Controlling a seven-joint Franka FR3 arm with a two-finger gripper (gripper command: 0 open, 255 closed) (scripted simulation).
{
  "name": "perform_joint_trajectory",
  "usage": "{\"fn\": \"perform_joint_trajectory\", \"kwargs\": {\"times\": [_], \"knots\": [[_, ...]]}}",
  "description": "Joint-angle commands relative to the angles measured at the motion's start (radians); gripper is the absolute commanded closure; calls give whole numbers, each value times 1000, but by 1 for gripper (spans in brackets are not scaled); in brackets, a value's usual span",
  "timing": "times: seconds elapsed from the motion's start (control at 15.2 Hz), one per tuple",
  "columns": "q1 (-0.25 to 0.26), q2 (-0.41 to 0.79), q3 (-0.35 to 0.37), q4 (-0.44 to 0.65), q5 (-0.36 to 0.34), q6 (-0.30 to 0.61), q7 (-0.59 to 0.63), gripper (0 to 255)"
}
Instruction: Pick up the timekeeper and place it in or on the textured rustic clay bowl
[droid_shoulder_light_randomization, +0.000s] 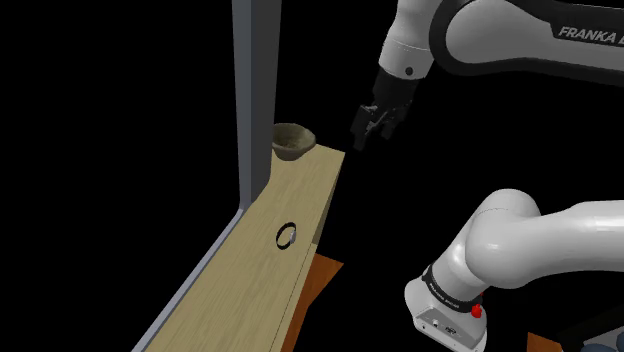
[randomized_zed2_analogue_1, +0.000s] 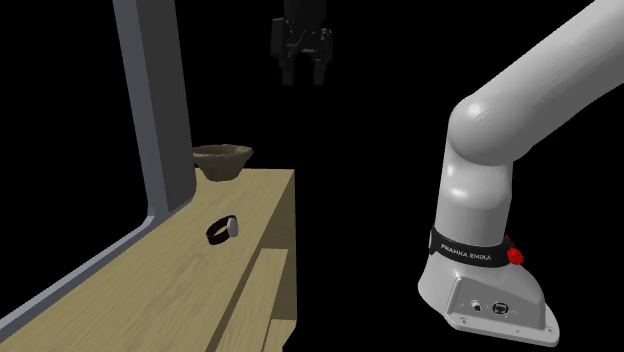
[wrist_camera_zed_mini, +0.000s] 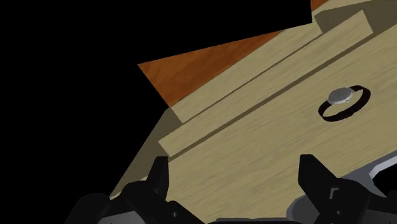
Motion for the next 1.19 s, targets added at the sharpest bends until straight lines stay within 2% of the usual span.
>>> {"fn": "perform_joint_trajectory", "kwargs": {"times": [0.0, 0.4, 0.73, 1.12], "knots": [[-2, 1, 34, -46, 36, 47, 73, 0], [-4, 85, 157, -130, 144, 218, 285, 0], [-16, 214, 267, -154, 218, 382, 460, 0], [-55, 413, 395, -130, 251, 576, 663, 0]]}}
